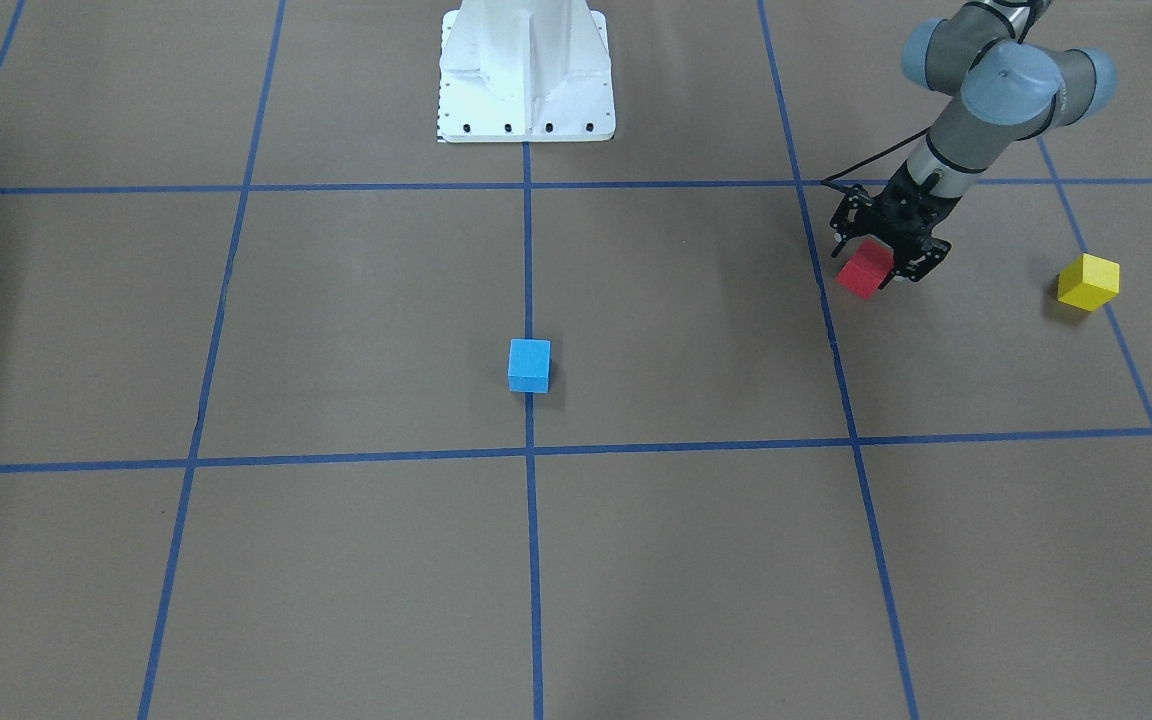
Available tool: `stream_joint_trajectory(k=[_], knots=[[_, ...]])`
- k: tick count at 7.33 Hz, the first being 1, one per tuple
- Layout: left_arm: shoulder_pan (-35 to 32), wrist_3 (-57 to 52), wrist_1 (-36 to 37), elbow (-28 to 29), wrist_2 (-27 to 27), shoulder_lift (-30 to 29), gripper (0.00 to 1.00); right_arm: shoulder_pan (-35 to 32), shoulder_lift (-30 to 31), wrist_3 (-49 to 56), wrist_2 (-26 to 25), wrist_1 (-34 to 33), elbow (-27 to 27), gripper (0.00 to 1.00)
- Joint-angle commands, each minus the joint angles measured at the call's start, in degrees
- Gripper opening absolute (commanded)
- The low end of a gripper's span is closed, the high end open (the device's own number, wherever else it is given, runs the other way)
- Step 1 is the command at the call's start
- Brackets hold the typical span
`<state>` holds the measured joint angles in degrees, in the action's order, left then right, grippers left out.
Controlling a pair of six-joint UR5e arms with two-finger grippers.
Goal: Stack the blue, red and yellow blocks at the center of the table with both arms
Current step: 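Lower the left gripper onto the red cube and close it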
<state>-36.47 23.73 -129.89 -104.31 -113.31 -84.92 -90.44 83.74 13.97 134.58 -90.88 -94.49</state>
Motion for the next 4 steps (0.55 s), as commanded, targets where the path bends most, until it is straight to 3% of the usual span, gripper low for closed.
stream_joint_trajectory(k=[1,2,4], knots=[[-0.35,0.44,0.77,-3.07,-1.90,-0.16,0.00,0.00,0.29,0.00,-0.10,-0.09,0.53,1.00],[-2.45,0.79,3.91,-4.31,-4.52,-0.59,0.00,0.00,0.20,-0.87,-0.36,-0.44,0.89,1.00],[-5.27,10.05,17.23,-8.09,-4.90,-8.28,0.00,-0.70,1.51,-2.53,-0.54,-0.70,2.81,1.00]])
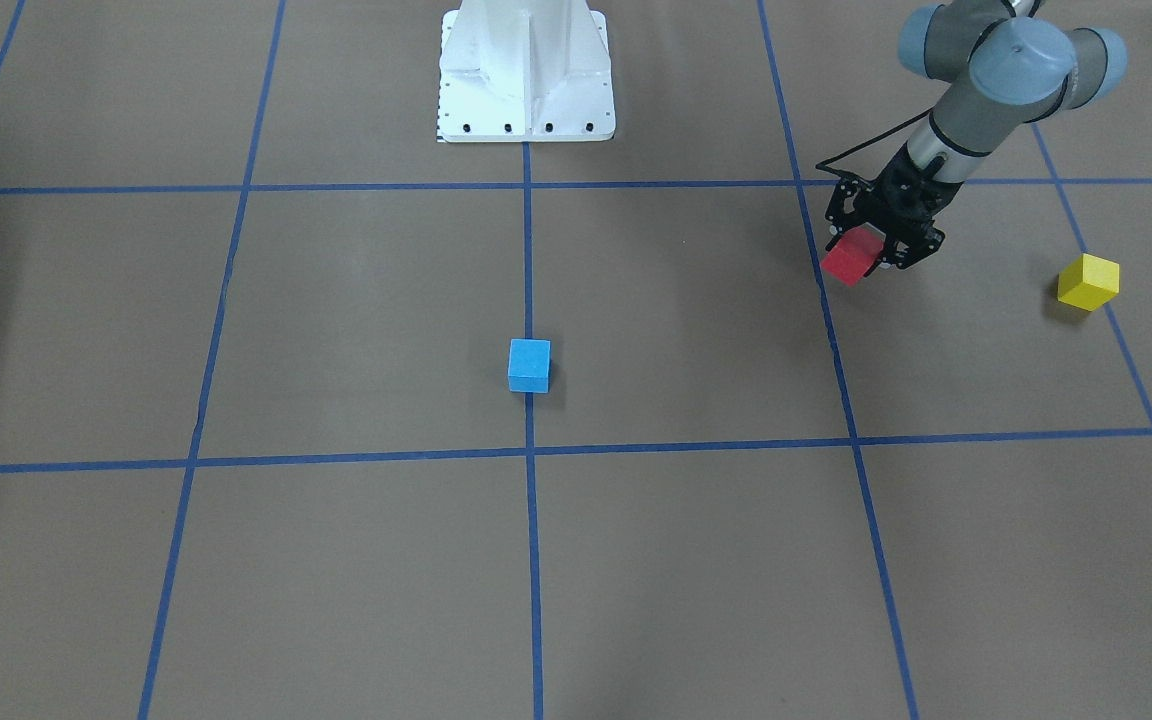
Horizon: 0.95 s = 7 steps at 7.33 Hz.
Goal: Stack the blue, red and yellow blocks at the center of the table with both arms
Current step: 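Carry the red cube over the blue cube with the left gripper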
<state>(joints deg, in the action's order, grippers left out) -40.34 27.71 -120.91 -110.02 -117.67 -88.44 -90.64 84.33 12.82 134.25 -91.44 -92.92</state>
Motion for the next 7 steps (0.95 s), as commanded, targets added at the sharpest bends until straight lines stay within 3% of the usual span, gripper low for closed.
stream_joint_trajectory(k=[1,3,7], knots=[[-1.41,11.09,14.76,-1.95,-0.28,-12.04,0.00,-0.85,2.58,-1.22,-0.65,0.38,2.21,1.00],[-0.88,17.88,31.11,2.42,0.16,-31.00,0.00,-0.94,4.79,-1.40,-3.37,0.65,2.66,1.00],[5.53,33.19,31.27,27.43,6.22,-56.44,0.00,-0.94,4.53,-1.83,-3.47,0.56,2.66,1.00]])
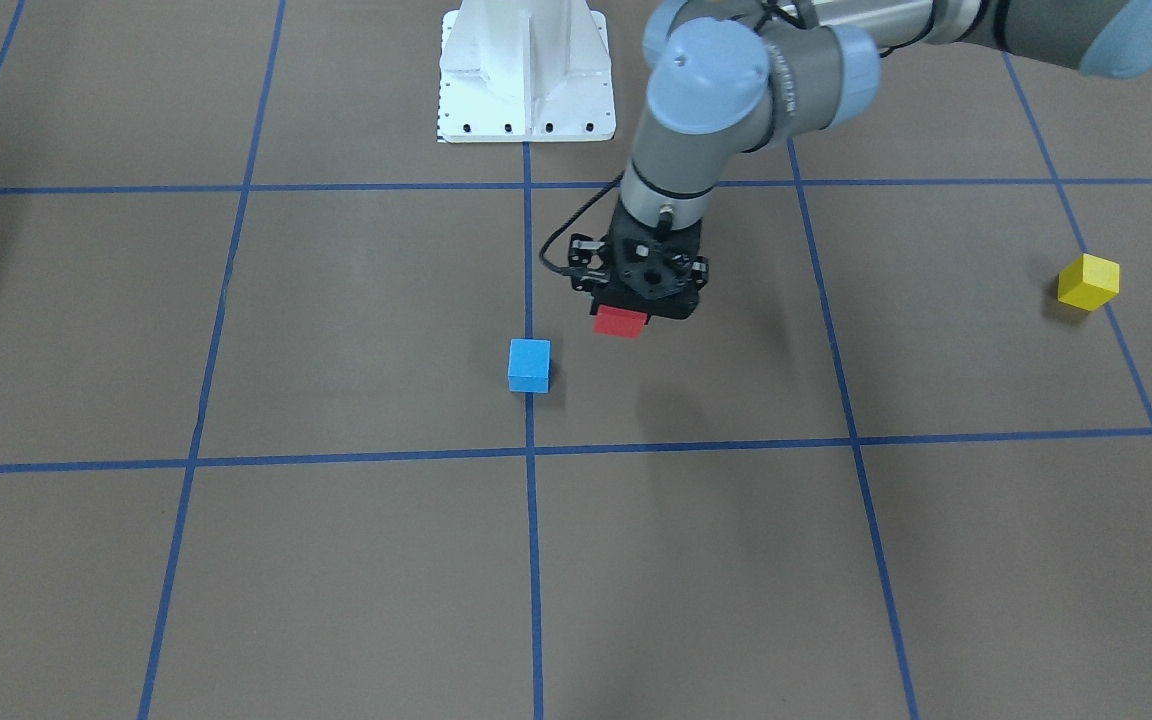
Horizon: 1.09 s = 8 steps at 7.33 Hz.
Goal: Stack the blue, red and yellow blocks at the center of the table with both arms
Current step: 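Carry the red cube over the blue cube with the left gripper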
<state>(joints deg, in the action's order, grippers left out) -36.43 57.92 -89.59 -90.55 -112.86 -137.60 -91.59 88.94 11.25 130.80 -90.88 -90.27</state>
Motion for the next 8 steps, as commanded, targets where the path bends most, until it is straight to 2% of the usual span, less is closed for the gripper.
stream_joint_trajectory(k=[1,3,8], knots=[[2.76,2.99,-1.71,11.77,3.59,-8.90,0.00,0.01,-0.08,-0.27,-0.02,0.00,0.00,1.00],[3.47,2.73,-6.11,16.01,4.66,-8.92,0.00,0.01,-0.26,-0.27,-0.02,0.00,0.00,1.00],[3.65,2.55,-5.59,15.76,4.58,-8.39,0.00,0.01,-0.35,-0.27,-0.02,0.00,0.00,1.00]])
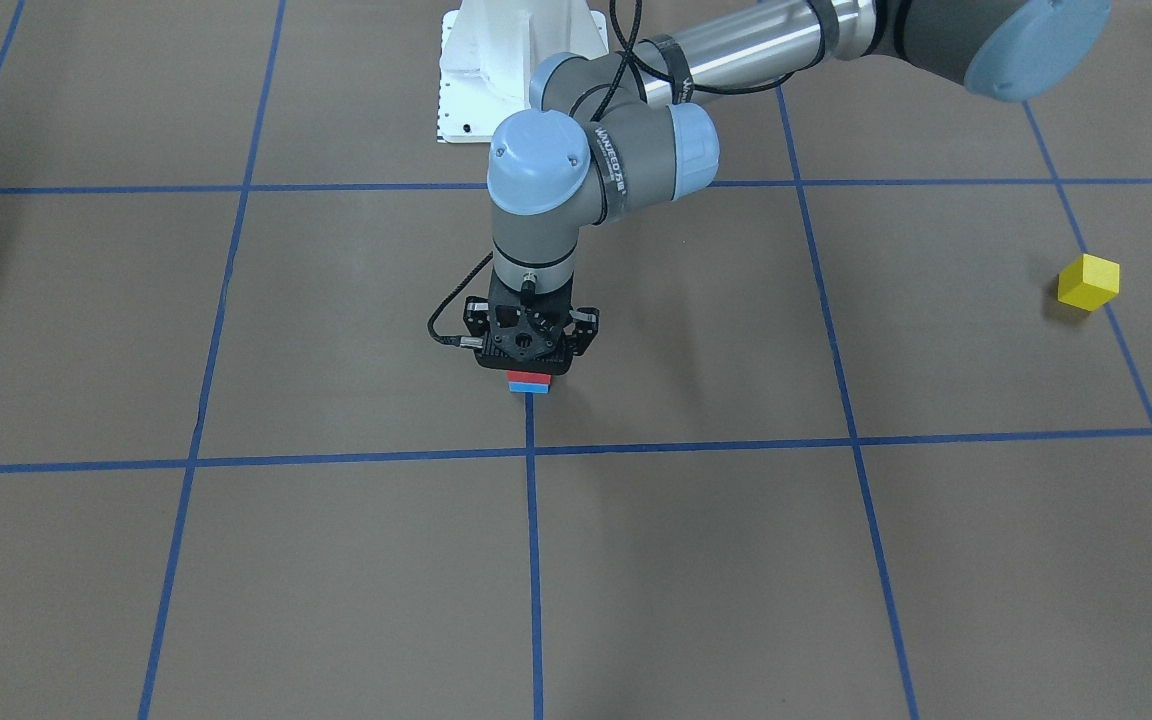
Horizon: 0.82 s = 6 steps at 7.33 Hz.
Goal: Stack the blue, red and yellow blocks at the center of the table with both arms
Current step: 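Lower the red cube onto the blue cube and open the left gripper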
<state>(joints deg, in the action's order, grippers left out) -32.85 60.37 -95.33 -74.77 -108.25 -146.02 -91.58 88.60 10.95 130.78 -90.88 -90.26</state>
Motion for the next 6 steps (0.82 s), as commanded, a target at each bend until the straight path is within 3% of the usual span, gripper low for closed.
stream_joint_trajectory(k=[1,5,6], knots=[[0.15,0.44,0.14,-0.02,-0.03,0.04,0.00,0.00,0.00,-0.05,0.00,0.00,0.00,1.00],[0.59,0.80,0.23,-0.20,-0.03,0.12,0.00,0.00,-0.09,-0.05,0.00,0.00,0.00,1.00],[0.68,0.71,0.23,-0.20,-0.03,0.21,0.09,0.00,-0.09,-0.05,0.00,0.00,0.00,1.00]])
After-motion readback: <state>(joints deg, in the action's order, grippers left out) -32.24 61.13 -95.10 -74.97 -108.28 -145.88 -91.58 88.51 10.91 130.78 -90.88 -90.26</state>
